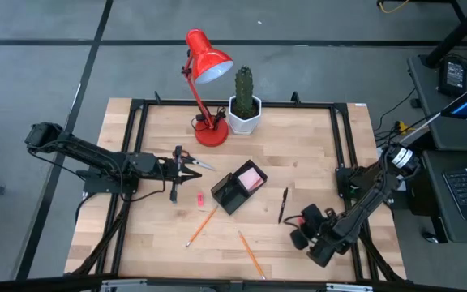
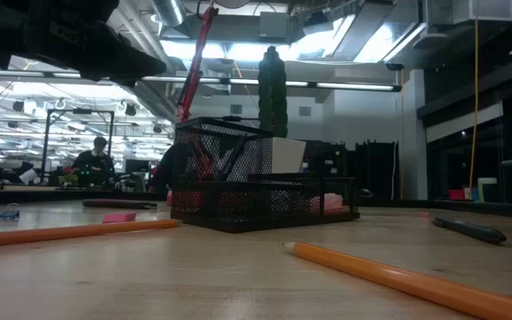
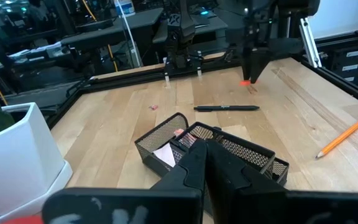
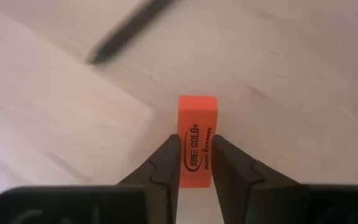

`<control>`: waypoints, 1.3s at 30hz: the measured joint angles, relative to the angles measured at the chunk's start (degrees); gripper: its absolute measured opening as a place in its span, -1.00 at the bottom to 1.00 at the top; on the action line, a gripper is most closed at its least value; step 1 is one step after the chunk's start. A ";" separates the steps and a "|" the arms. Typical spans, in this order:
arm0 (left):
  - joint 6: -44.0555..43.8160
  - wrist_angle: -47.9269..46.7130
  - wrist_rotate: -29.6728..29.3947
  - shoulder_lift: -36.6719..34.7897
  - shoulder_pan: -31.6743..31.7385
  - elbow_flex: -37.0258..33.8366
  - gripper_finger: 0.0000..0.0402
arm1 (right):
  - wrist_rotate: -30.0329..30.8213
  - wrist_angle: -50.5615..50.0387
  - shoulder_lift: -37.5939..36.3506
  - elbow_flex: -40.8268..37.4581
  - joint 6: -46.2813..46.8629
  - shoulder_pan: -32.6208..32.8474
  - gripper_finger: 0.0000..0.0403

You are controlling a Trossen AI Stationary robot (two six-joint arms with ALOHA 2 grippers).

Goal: Pick and place office supplies into organizer
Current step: Put the orange eraser into the black desk organizer

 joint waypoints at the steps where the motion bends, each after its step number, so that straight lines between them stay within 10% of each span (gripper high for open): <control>1: -0.01 0.00 0.00 0.00 0.00 0.00 -0.99 | 0.65 -0.03 0.00 0.28 -0.43 -0.20 -0.61; 17: -0.15 0.02 0.00 -0.02 0.00 0.00 -0.99 | 15.61 -0.02 -0.17 6.90 -17.28 -2.61 -0.60; 39: -0.15 0.04 0.00 -0.02 0.00 0.00 -0.99 | 12.99 25.78 -0.22 9.35 -80.44 -22.39 -0.60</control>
